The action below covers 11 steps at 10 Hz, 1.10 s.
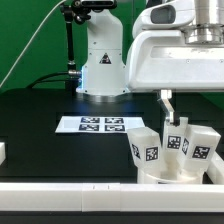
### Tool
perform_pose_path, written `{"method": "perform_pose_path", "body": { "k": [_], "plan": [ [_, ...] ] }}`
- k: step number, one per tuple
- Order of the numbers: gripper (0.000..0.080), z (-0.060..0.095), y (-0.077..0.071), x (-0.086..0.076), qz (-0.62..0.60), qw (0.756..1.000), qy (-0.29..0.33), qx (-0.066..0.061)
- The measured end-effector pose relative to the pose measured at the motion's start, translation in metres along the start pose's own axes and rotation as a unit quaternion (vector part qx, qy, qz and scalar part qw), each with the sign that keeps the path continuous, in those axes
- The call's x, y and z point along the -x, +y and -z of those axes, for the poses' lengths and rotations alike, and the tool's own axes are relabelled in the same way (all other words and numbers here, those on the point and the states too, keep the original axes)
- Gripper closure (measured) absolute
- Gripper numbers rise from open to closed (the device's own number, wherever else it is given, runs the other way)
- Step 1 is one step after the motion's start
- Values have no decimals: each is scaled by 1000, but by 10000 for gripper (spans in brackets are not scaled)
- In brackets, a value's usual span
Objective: Assemble stool
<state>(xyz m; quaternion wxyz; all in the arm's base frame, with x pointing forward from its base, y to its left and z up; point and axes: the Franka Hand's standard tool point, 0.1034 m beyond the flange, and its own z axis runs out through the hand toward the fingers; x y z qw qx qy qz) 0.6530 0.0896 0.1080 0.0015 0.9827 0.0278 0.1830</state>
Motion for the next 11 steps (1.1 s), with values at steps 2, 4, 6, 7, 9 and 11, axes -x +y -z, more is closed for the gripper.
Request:
{"method": "perform_pose_path", "body": {
  "k": [2, 4, 6, 7, 9, 11],
  "plan": [
    [151, -7, 3, 6, -1, 1000, -7, 2],
    [151, -9, 1, 17, -3, 996, -90, -6],
    [151, -8, 0, 27, -8, 988, -155, -12],
    [151, -7, -1, 26, -9, 983, -184, -15],
    [151, -10, -2, 23, -8, 983, -185, -15],
    [151, -10, -1, 20, -7, 983, -183, -15]
  ]
}}
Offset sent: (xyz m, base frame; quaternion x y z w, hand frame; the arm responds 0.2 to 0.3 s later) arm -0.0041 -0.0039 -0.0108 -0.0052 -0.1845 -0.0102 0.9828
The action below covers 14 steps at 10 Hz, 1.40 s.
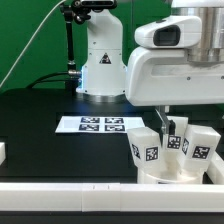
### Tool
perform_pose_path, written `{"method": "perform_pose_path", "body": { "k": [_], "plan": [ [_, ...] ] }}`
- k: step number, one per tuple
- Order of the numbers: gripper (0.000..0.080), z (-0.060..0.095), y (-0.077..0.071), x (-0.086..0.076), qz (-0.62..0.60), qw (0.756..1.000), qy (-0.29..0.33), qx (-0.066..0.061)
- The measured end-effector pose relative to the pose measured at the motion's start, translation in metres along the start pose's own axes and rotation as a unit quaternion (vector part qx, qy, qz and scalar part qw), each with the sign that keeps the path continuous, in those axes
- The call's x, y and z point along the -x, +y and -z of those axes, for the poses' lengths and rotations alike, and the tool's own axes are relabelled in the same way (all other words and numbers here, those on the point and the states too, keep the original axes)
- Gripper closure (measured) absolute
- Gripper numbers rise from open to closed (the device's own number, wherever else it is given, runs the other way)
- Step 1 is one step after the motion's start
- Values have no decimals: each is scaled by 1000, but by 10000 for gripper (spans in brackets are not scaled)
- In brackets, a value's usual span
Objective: Assemble stool
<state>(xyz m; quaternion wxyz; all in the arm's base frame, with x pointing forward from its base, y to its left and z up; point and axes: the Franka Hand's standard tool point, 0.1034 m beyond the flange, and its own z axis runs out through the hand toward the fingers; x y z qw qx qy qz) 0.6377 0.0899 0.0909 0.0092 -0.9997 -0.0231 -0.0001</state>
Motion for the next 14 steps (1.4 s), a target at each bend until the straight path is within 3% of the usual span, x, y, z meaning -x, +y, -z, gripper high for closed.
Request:
{"method": "perform_pose_path", "body": {
  "k": [3, 5, 6, 10, 14],
  "plan": [
    [151, -3, -1, 0, 2, 1000, -1, 1],
    [423, -3, -2, 1, 3, 1000, -2, 1],
    [463, -3, -2, 1, 2, 1000, -1, 1],
    [463, -3, 0, 0, -13, 1000, 0, 1],
    [463, -3, -2, 0, -185, 983, 5, -1]
  ]
}}
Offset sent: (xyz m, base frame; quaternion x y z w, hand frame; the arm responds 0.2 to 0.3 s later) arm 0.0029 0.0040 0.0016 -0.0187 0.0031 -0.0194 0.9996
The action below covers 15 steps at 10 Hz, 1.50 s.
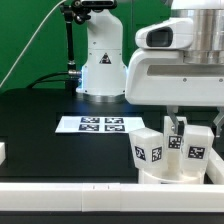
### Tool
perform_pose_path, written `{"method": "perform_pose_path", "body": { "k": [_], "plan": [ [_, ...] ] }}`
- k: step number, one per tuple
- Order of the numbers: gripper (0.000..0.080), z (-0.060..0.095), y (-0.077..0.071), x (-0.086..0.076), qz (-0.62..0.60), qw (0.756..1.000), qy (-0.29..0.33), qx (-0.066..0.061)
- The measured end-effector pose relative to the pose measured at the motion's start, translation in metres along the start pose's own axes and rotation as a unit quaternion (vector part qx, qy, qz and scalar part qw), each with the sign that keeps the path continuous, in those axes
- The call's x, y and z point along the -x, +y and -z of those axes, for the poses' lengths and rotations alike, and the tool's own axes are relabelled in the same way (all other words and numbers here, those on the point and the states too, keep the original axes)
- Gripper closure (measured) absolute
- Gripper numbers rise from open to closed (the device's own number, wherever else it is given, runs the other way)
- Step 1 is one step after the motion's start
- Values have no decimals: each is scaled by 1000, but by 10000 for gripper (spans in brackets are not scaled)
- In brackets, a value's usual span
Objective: Assemble stool
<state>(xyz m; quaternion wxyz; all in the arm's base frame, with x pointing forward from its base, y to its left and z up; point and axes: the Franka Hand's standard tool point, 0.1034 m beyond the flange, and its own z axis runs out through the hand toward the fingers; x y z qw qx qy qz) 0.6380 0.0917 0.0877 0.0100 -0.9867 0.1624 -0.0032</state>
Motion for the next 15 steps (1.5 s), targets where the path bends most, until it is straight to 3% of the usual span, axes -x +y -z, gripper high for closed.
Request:
{"method": "perform_pose_path", "body": {
  "k": [3, 9, 15],
  "plan": [
    [462, 0, -9, 4, -150, 989, 3, -1],
    [462, -1, -19, 9, -389, 921, 6, -6],
    [462, -3, -26, 10, -612, 790, 10, -20]
  ]
}}
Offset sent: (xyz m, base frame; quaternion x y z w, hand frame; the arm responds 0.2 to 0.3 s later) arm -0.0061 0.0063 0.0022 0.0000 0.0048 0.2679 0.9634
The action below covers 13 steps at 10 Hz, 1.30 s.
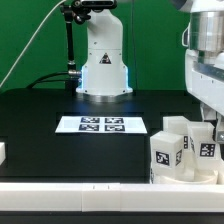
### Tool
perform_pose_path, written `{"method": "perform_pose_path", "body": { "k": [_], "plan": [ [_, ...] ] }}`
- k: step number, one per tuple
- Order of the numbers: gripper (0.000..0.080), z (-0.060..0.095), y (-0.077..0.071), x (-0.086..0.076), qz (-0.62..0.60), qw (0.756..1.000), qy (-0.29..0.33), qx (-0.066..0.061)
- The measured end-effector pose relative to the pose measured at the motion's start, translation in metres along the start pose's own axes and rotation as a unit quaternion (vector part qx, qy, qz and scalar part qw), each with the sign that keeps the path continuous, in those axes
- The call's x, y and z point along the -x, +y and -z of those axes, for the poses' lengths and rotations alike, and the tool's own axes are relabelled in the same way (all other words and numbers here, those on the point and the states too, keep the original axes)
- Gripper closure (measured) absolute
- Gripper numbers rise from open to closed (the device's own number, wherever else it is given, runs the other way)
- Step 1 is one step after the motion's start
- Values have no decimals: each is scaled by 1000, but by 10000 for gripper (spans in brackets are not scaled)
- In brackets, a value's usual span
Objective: Assemble stool
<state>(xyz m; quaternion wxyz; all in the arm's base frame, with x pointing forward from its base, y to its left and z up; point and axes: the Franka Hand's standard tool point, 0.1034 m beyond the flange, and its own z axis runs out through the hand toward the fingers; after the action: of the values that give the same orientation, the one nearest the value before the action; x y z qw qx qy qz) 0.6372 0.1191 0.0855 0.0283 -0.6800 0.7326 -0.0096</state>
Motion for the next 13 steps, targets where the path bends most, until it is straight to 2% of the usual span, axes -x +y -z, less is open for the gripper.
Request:
{"method": "perform_pose_path", "body": {
  "k": [4, 6, 7, 8, 9, 13],
  "plan": [
    [462, 0, -1, 2, -121, 993, -14, -2],
    [462, 0, 0, 0, -123, 992, -24, 5],
    [392, 0, 0, 1, -120, 992, -24, 5],
    [219, 0, 0, 1, -120, 993, -24, 5],
    [172, 1, 0, 1, -110, 994, -25, 4],
    [151, 23, -8, 8, -61, 997, -35, -12]
  ]
}}
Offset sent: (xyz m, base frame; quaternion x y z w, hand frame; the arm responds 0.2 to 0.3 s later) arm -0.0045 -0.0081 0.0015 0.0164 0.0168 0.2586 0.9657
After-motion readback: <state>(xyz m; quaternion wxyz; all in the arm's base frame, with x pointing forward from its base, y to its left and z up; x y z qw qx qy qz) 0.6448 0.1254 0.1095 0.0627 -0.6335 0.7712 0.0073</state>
